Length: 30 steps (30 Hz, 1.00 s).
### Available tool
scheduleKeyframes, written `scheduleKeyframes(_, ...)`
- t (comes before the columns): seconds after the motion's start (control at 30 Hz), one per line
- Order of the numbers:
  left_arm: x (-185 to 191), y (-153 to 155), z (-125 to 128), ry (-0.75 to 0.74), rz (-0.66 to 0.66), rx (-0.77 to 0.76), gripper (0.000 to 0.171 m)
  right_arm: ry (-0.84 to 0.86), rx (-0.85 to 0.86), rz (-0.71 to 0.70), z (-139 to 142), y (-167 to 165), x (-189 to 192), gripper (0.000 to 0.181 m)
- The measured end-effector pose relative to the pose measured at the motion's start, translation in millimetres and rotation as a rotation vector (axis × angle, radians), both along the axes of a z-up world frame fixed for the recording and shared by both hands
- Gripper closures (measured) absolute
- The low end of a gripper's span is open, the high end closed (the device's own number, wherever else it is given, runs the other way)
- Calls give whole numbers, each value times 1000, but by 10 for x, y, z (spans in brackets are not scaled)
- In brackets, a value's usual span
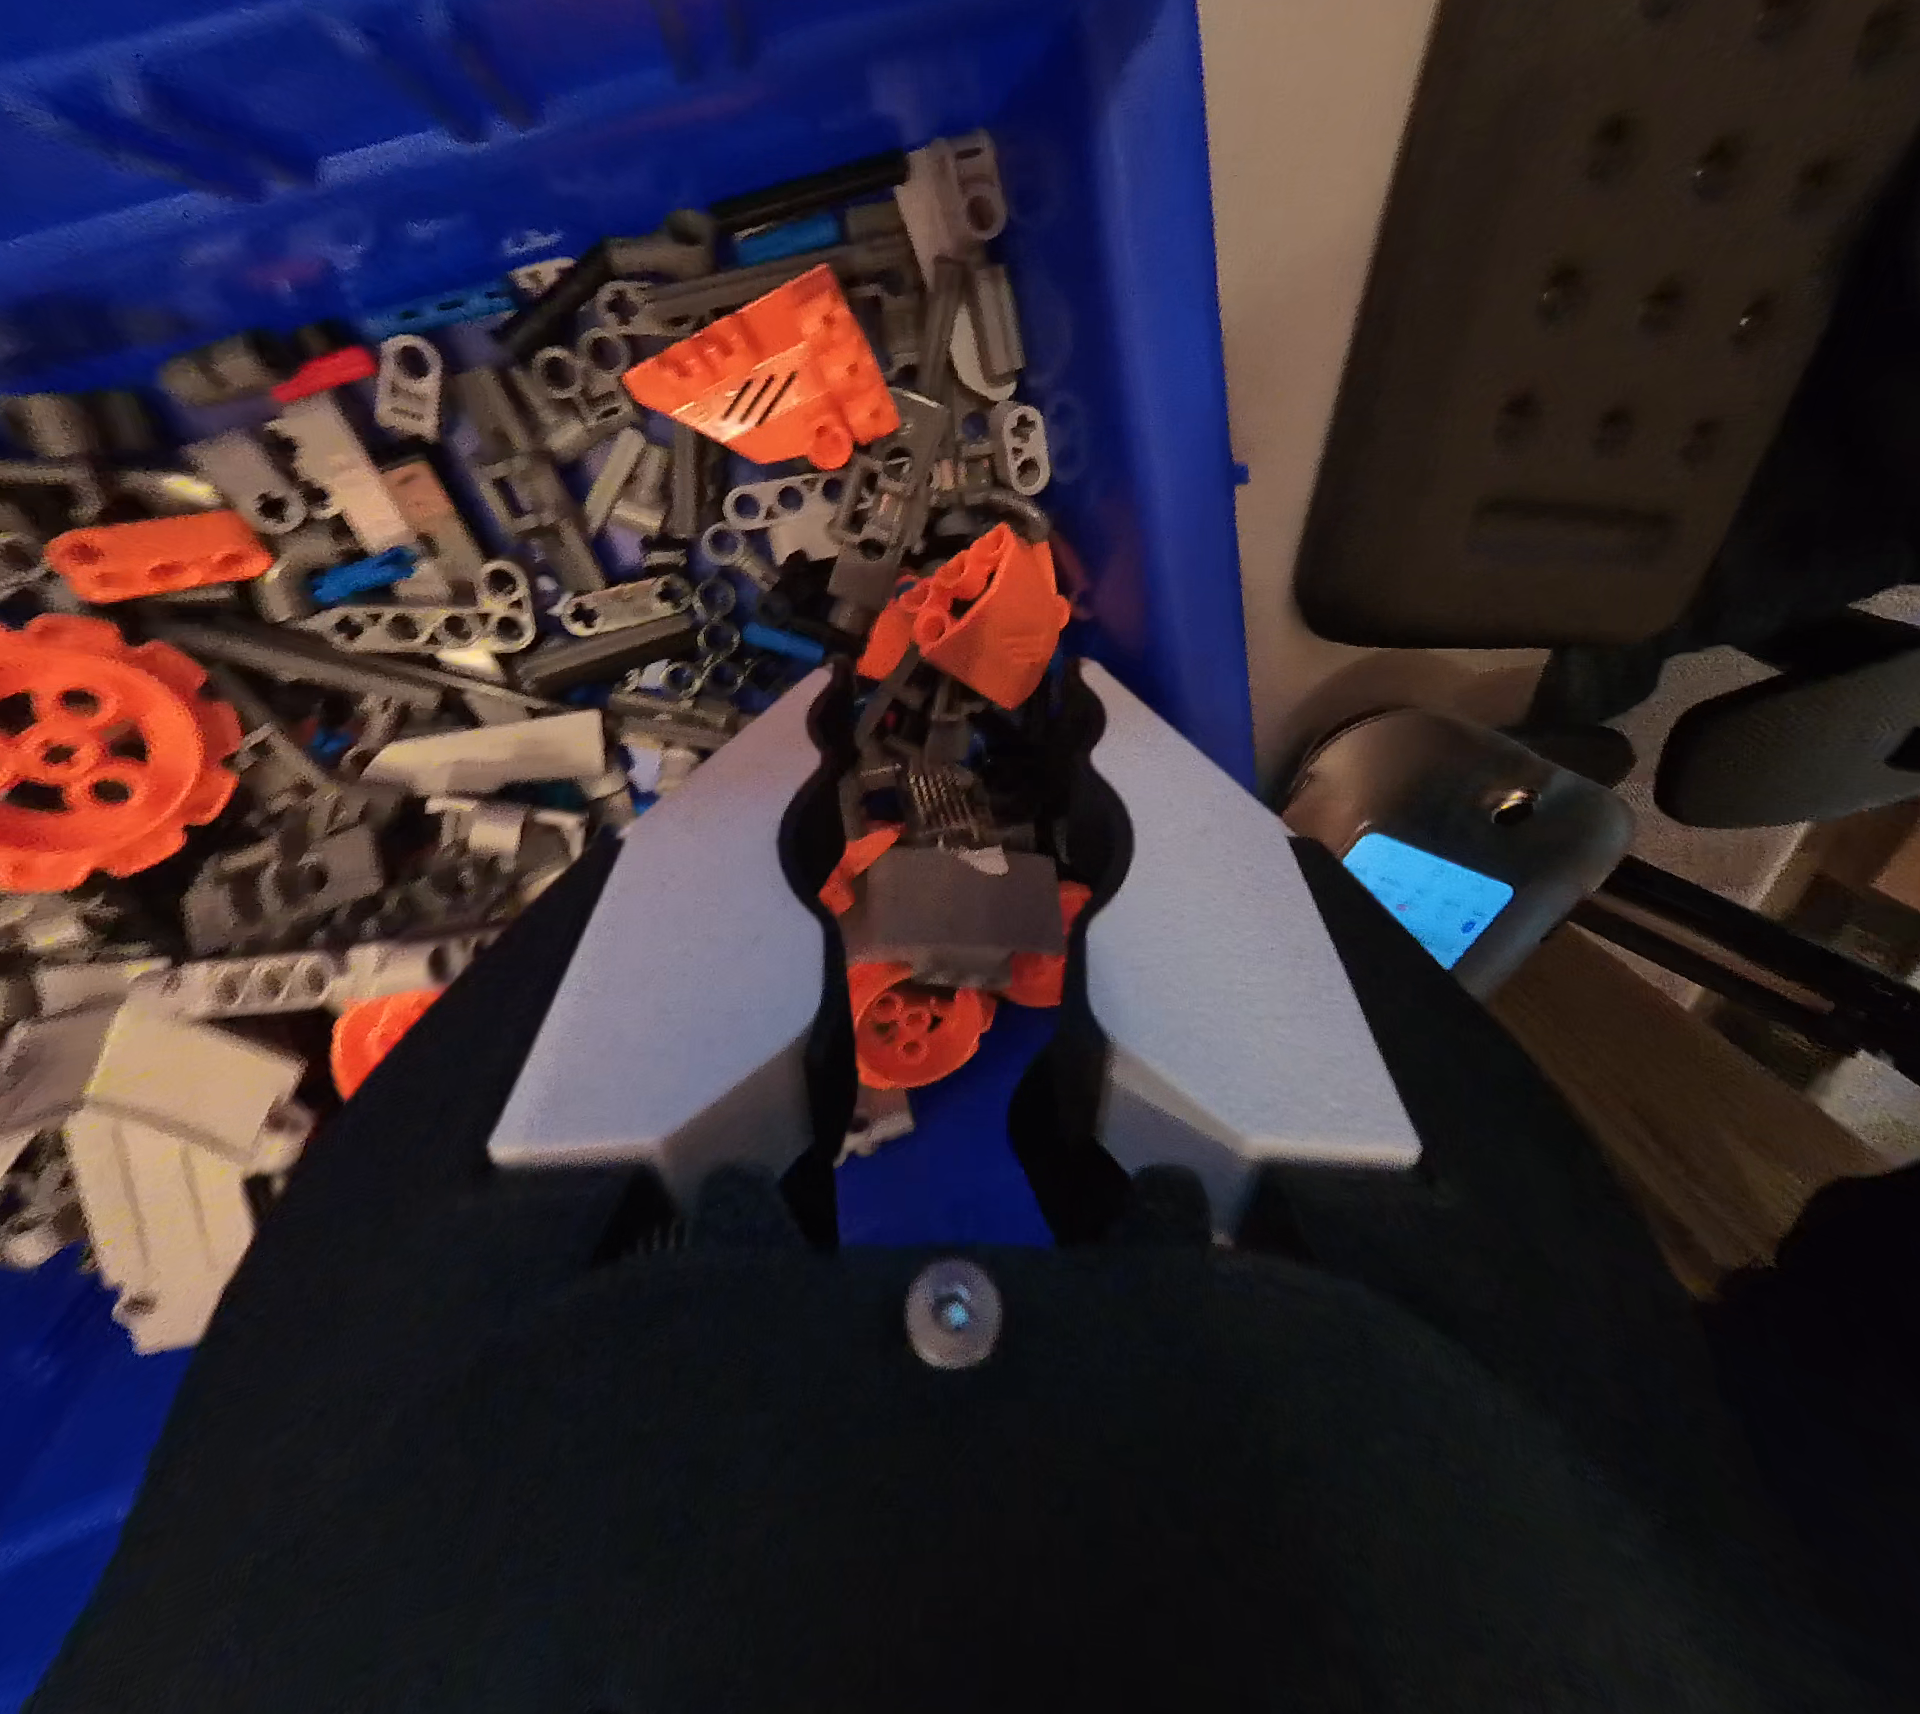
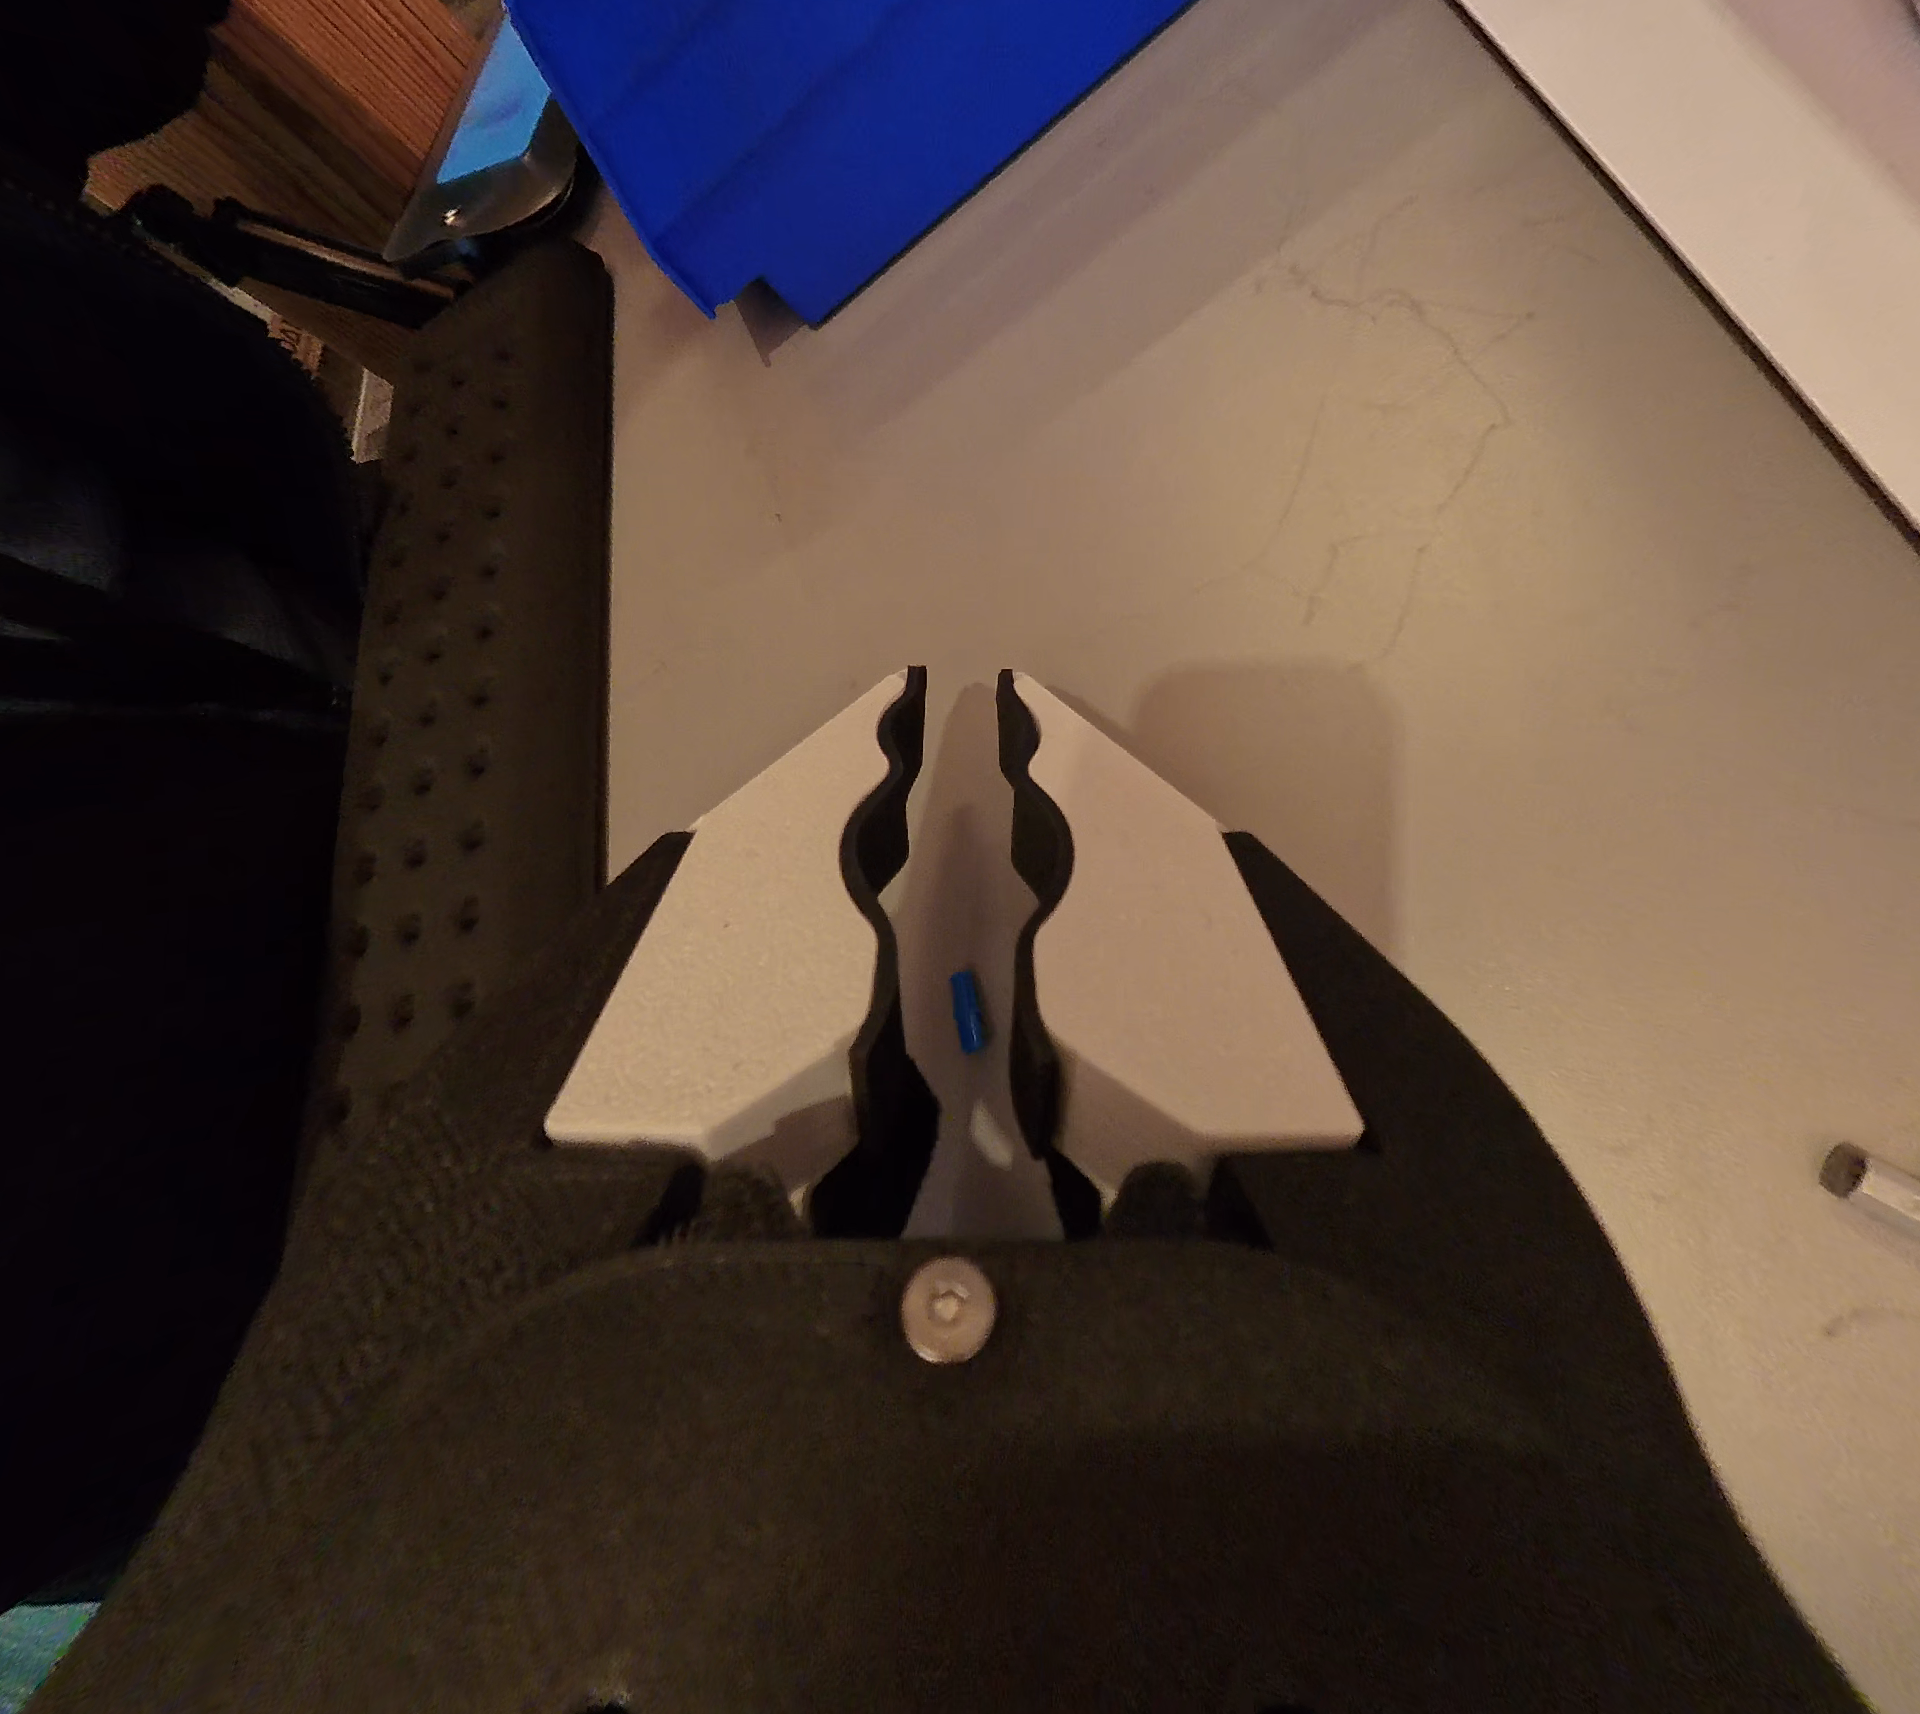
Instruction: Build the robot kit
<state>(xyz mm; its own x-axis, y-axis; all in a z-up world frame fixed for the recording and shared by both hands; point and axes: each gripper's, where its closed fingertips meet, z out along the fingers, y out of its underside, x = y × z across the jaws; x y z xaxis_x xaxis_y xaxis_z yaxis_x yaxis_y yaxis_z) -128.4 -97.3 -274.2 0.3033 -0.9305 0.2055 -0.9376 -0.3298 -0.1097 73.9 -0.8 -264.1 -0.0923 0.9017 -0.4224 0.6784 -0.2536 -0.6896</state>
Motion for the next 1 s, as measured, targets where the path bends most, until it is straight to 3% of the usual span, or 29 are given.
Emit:
scheduleKeyframes(0.13, 47, -32, -92, -15, -19, -23, 151, -1, 1, -1, -4, 4, 1, 170)
scheduleKeyframes(0.3, -22, 143, -75, -5, 32, 51, 157, -1, -6, -1, -11, 5, -1, 170)
scheduleKeyframes(0.73, -368, 709, 100, 17, 213, 264, 151, 5, -8, -8, -18, 22, -9, 170)
scheduleKeyframes(0.83, -368, 669, 145, 6, 222, 257, 140, 12, -11, -5, -10, 19, -11, 170)
scheduleKeyframes(1.0, -335, 607, 319, -42, 220, 268, 139, 26, -10, 7, 1, 3, -21, 169)
